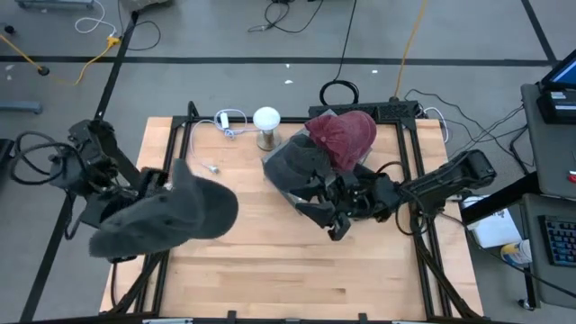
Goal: Pick & Place hat
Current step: Stack the bottom black cap on top of the black cap on the shelf
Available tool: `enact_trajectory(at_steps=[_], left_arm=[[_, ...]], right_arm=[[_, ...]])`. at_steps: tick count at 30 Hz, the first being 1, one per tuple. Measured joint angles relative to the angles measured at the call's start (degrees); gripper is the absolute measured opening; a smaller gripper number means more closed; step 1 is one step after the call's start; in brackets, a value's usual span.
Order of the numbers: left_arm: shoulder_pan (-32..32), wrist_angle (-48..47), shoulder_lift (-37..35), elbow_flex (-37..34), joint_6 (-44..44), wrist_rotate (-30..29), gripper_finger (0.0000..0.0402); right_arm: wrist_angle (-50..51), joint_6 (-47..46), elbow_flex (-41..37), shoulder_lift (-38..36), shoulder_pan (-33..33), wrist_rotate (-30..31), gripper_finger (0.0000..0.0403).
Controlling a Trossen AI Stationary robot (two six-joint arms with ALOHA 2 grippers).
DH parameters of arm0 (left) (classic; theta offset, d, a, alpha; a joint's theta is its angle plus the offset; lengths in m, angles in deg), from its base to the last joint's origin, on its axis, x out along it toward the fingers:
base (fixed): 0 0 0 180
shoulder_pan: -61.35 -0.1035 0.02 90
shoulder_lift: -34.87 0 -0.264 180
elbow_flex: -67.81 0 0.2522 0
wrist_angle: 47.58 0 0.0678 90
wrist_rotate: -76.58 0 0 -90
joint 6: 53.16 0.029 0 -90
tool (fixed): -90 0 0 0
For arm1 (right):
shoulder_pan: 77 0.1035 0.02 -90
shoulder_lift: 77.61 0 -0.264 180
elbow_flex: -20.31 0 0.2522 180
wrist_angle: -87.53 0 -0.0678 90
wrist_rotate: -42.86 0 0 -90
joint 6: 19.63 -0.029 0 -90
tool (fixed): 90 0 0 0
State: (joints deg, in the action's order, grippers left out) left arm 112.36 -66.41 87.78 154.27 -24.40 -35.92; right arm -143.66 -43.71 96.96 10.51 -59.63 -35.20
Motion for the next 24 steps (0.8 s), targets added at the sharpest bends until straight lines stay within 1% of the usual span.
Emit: enact_trajectory(at_steps=[3, 5, 7, 10, 12, 14, 17, 19, 21, 24], left_arm=[[-2.4, 3.4, 0.0, 0.0, 5.8, 2.3, 0.0009], [-5.2, 5.1, -0.1, 0.0, 7.9, 4.7, 0.0009], [-8.7, 6.4, -0.1, 0.0, 8.4, 7.7, 0.0009], [-14.6, 8.0, -0.1, 0.0, 7.6, 14.0, 0.0009], [-18.8, 8.7, 0.0, 0.0, 5.9, 18.5, 0.0009], [-22.9, 10.2, 0.7, 0.0, 4.2, 21.6, 0.0009], [-28.7, 13.1, 2.3, 0.0, 1.8, 27.7, 0.0009], [-32.6, 15.3, 3.9, 0.3, -0.2, 31.7, 0.0009], [-36.5, 15.8, 6.3, 1.9, -2.7, 35.3, 0.0009], [-41.1, 15.8, 10.2, 4.8, -5.7, 39.6, 0.0009]], right_arm=[[1.1, 2.3, 2.4, -0.1, -0.9, -0.2, 0.021], [4.5, 3.4, 5.3, -0.5, -1.9, -2.5, 0.021], [10.1, 3.6, 9.0, -0.7, -2.9, -5.3, 0.021], [20.0, 3.6, 15.3, -0.8, -4.4, -7.2, 0.021], [23.4, 4.5, 18.5, -0.7, -5.5, -10.6, 0.021], [23.7, 4.9, 20.9, -0.7, -6.8, -13.9, 0.021], [23.1, 4.2, 22.4, -0.9, -8.8, -15.6, 0.021], [23.1, 2.5, 23.2, -1.0, -10.2, -19.0, 0.021], [23.6, 0.8, 24.1, -1.1, -11.3, -23.4, 0.021], [22.7, -0.3, 24.8, -1.5, -12.3, -26.2, 0.021]])
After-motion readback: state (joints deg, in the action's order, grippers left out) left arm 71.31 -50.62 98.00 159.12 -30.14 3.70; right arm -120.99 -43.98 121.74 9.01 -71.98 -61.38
